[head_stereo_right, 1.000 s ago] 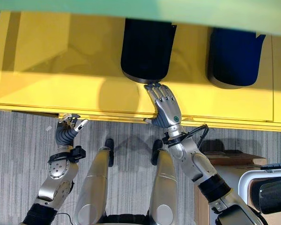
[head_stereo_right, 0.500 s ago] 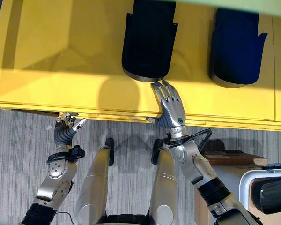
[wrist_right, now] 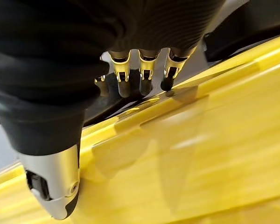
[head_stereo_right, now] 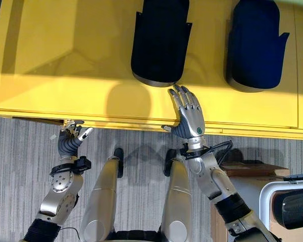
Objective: Move parts from the plastic box to the shelf.
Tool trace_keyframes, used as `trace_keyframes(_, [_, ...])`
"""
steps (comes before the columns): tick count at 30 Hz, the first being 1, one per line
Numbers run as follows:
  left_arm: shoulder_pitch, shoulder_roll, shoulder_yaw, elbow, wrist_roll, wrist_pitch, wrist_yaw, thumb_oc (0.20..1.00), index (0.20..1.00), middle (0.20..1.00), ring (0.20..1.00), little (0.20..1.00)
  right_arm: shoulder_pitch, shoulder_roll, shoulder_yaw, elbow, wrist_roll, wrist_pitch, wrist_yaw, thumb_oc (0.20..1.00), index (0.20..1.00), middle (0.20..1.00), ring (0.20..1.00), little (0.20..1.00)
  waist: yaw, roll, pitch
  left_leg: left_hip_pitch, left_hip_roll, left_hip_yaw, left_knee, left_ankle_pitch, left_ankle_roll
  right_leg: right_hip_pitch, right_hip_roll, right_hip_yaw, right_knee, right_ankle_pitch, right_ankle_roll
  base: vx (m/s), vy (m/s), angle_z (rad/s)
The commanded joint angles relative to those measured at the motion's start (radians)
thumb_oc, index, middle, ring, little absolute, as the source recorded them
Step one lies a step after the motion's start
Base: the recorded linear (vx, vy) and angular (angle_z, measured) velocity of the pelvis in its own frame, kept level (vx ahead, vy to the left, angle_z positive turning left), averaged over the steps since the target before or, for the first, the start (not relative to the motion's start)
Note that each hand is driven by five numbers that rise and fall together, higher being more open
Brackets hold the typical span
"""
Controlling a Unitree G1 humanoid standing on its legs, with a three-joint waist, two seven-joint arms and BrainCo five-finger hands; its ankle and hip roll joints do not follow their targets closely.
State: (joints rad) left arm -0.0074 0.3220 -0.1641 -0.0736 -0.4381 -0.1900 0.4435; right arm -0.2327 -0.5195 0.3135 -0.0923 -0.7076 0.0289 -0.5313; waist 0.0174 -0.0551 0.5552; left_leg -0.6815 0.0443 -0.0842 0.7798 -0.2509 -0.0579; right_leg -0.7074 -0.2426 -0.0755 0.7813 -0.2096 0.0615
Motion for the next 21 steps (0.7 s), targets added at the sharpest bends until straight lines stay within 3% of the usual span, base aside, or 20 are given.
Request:
trace_keyframes(1, [0.02,0.014,0.019,-0.091,0.057,-0.052,0.008,1.0,1.0,1.0,1.0,1.0,-0.021,-0.029,-0.105,-0.072,0.034,-0.013,-0.051,1.0,1.0,1.0,1.0,1.0,-0.007,0.005,-0.035,-0.013,-0.005,-0.041,-0.043,0.034,0.024,0.075,-0.019,-0.002,0.016,-0.065,0.001,0.0,0.0,0.0])
trace_keyframes(5, [0.03,0.017,0.035,-0.092,0.067,-0.046,0.002,1.0,1.0,1.0,1.0,1.0,0.079,-0.045,-0.148,-0.131,0.088,-0.059,-0.02,1.0,1.0,1.0,1.0,1.0,-0.02,-0.004,-0.049,0.024,0.002,-0.043,-0.056,0.013,0.018,0.108,-0.017,0.0,0.006,-0.084,0.009,0.03,-0.004,-0.03])
trace_keyframes(6, [0.035,0.018,0.037,-0.091,0.065,-0.046,-0.002,1.0,1.0,1.0,1.0,1.0,0.101,-0.053,-0.154,-0.144,0.097,-0.067,-0.008,1.0,1.0,1.0,1.0,1.0,-0.021,-0.005,-0.049,0.023,0.003,-0.038,-0.067,0.04,0.02,0.107,-0.019,-0.005,-0.006,-0.06,0.004,-0.07,0.0,-0.09])
trace_keyframes(15, [0.074,0.022,0.067,-0.078,0.04,-0.043,-0.026,1.0,1.0,1.0,1.0,1.0,0.253,-0.083,-0.191,-0.182,0.213,-0.121,0.089,1.0,1.0,1.0,1.0,1.0,-0.043,-0.009,-0.09,0.135,0.022,-0.03,-0.159,0.065,0.008,0.218,0.003,-0.021,-0.113,-0.025,0.012,0.01,-0.008,-0.08])
trace_keyframes(21, [0.097,0.021,0.08,-0.064,0.016,-0.037,-0.055,1.0,1.0,1.0,1.0,1.0,0.295,-0.059,-0.2,-0.199,0.361,-0.162,0.16,1.0,1.0,1.0,1.0,1.0,-0.053,-0.005,-0.131,0.239,0.035,-0.022,-0.281,0.109,-0.001,0.322,0.029,-0.041,-0.247,0.018,0.015,0.03,-0.018,-0.01])
